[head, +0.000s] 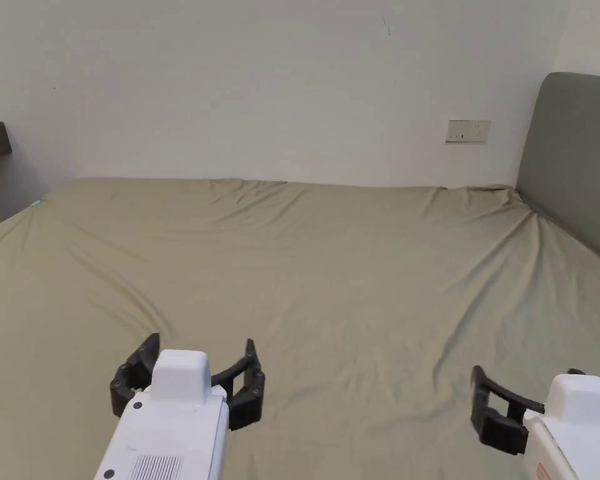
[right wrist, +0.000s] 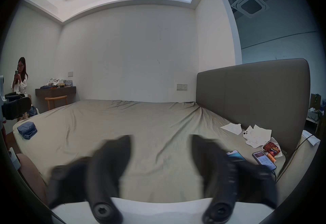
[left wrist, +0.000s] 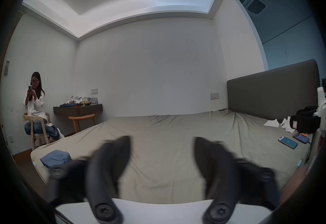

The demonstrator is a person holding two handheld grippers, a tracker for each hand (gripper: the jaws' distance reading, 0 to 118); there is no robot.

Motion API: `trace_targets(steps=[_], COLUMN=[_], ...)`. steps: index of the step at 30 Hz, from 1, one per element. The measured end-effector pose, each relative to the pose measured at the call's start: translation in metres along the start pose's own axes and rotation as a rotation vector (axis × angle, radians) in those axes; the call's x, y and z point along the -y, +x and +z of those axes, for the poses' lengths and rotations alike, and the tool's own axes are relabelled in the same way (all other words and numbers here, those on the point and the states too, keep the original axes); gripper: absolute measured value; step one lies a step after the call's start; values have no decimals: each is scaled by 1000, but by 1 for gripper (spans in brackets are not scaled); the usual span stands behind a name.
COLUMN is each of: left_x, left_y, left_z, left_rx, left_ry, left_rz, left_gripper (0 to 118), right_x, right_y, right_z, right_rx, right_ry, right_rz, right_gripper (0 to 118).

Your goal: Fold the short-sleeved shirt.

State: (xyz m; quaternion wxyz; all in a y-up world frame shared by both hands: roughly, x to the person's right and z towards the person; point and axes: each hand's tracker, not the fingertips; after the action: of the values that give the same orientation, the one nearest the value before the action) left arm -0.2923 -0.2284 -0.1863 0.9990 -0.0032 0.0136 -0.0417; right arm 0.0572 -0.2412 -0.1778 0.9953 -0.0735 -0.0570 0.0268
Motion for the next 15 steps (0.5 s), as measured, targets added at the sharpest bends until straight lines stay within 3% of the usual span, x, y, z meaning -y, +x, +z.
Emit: trace_targets(steps=[4, 15], left_x=[0, 1], left_y=[-1, 0], left_z=[1, 0], left_rx=[-8, 2], left_ry=[2, -8], left_rz=[6, -17], left_gripper=[118, 118], right_x=[-1, -12], right_y=[-5, -21], right_z=[4, 5], right_rx=[-1, -43], right_ry=[14, 13], right_rz=[11, 43], right_gripper=[118, 118])
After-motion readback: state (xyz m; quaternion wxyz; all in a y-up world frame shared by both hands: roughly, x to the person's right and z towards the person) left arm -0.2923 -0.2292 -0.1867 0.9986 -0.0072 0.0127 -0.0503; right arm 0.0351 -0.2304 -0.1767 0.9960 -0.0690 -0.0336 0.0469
